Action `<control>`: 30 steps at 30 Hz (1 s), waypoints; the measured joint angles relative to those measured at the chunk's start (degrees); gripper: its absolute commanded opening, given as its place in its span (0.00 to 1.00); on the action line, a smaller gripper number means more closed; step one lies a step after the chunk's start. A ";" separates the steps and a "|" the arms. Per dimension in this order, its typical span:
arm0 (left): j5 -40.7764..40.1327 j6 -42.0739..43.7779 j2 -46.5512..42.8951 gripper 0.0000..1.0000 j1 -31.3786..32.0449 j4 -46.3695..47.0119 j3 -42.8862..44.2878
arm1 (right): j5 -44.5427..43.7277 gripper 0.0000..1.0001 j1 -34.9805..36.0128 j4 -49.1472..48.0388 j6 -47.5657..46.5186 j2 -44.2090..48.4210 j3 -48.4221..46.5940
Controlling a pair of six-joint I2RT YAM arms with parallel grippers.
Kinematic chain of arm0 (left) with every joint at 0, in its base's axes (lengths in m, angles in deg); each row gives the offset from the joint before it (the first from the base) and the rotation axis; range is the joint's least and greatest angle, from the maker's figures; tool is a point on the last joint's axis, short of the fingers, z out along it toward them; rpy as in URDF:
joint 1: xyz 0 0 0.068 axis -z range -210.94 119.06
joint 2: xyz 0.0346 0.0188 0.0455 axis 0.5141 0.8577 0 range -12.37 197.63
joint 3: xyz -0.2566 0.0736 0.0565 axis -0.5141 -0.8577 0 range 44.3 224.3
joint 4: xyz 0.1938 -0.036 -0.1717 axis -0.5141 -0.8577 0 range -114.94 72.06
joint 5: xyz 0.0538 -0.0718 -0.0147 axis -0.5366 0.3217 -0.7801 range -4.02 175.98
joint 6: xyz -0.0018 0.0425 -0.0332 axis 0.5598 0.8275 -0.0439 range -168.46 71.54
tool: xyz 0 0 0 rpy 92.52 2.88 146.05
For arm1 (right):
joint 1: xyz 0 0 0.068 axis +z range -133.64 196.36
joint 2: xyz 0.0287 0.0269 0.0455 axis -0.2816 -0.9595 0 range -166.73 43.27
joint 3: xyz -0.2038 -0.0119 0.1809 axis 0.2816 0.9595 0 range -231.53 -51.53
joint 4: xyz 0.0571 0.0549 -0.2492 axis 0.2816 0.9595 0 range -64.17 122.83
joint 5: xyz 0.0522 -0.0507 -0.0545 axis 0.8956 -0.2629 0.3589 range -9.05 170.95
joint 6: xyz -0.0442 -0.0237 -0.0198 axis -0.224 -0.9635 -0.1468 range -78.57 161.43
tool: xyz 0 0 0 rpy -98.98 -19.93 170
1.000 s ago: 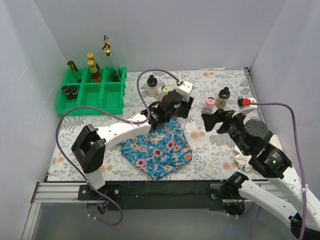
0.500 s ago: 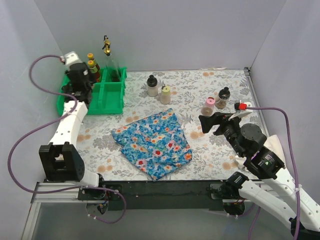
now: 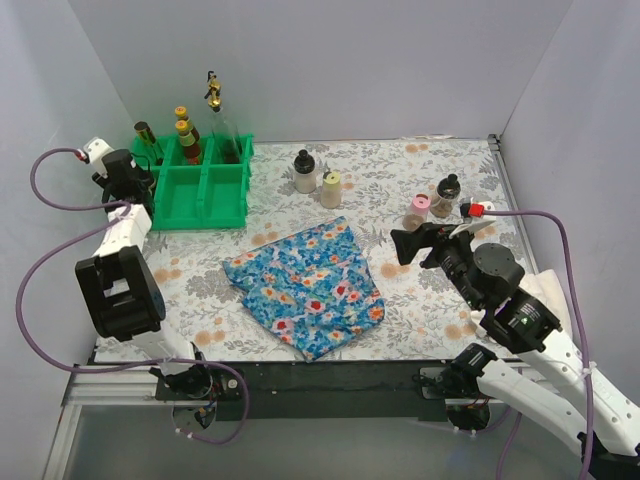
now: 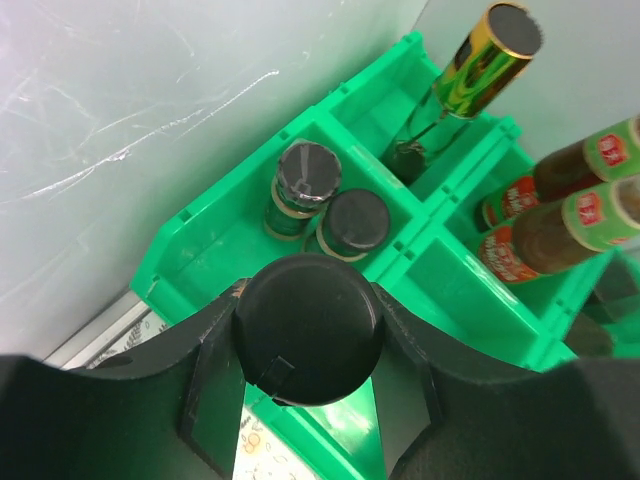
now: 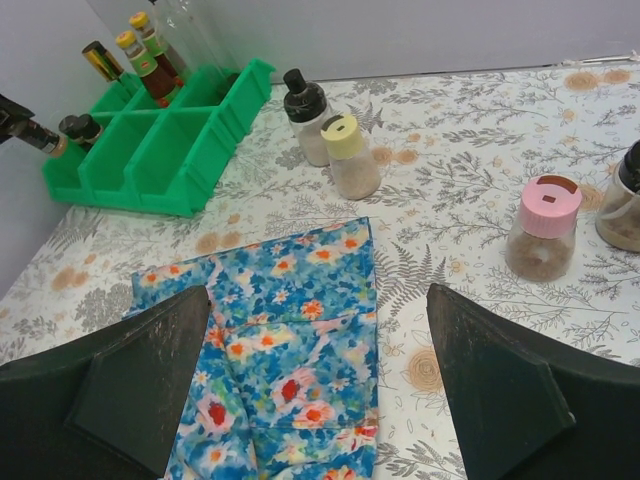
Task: Organize the condiment bottles
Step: Place the bottle in the storage box.
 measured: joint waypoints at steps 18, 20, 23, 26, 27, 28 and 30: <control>-3.48 5.81 11.39 0.00 -1.11 13.22 -2.71 | 0.79 0.98 0.00 -0.48 -0.04 0.85 0.02; -4.04 5.77 11.93 0.02 -1.16 13.73 -2.91 | 0.66 0.99 0.00 -0.57 -0.04 1.20 0.26; -4.31 5.70 12.74 0.24 -1.16 15.34 -3.04 | 0.63 0.99 0.00 -0.66 -0.02 1.18 0.92; -4.28 5.31 13.79 0.31 -1.16 16.48 -3.10 | 0.63 0.99 0.00 -0.66 -0.04 0.74 1.55; -4.28 5.14 14.23 0.31 -1.16 16.83 -3.10 | 0.63 0.99 0.00 -0.63 -0.07 0.50 1.62; -4.28 5.05 14.69 0.31 -1.16 17.00 -3.10 | 0.63 0.99 0.00 -0.63 -0.11 0.28 1.64; -4.26 4.70 15.32 0.32 -1.16 17.16 -3.10 | 0.59 0.99 -0.04 -0.63 -0.17 0.22 1.64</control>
